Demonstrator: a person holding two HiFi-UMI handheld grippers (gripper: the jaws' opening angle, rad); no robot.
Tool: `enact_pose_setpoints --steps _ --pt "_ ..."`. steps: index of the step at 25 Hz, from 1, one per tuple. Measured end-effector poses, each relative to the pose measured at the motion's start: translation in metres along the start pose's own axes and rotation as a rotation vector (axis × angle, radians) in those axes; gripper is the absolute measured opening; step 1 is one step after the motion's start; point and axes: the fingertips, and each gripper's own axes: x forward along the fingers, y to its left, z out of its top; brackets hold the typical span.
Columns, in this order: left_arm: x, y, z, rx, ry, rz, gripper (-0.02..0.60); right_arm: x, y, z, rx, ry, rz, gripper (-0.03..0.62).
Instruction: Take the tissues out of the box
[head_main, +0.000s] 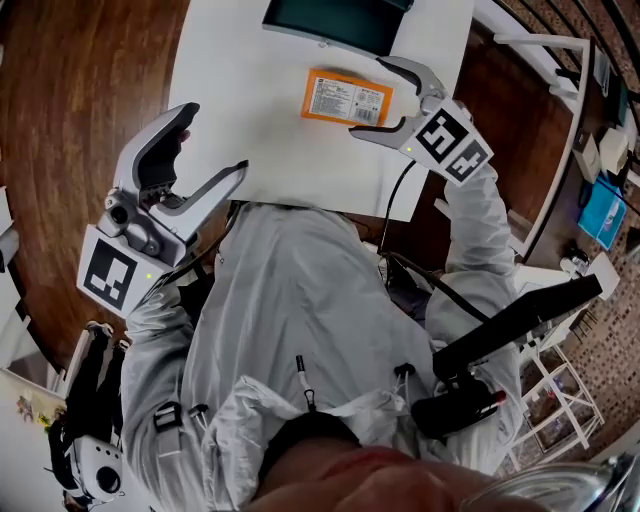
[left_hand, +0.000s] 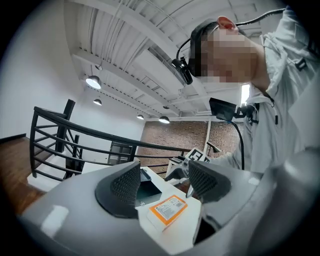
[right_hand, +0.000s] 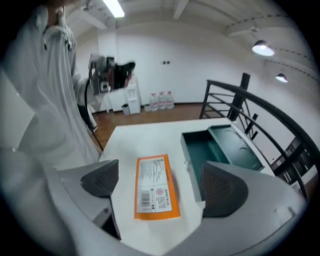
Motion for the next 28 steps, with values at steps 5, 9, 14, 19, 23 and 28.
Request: enact_pose_setpoints --steps 5,9,14,19,23,28 --pt "0.006 -0.017 0.011 0.008 -0.018 -0.016 0.321 -0.122 0.02 0.051 0.131 -0.35 -0.101 0.512" --pt "0.019 -0.04 0.018 0.043 -0.007 -0.056 0.321 -0.169 0.051 0.058 0.144 -0.485 -0.115 0.525" --pt "0.036 -0.07 0.021 0.085 -0.002 -0.082 0.321 -0.176 0.059 0.048 0.127 -0.55 -0.192 0.523" --pt "0.04 -0.084 0.022 0.11 0.014 -0.081 0.321 -0.178 0.062 0.038 0.144 -0.553 -0.211 0.523" --pt "0.038 -0.091 0.022 0.127 0.021 -0.068 0.321 -0.185 0.06 0.037 0.103 -0.57 -0.218 0.523" --pt "0.029 -0.096 0.026 0.139 0.015 -0.054 0.321 -0.192 0.06 0.037 0.083 -0.564 -0.231 0.523"
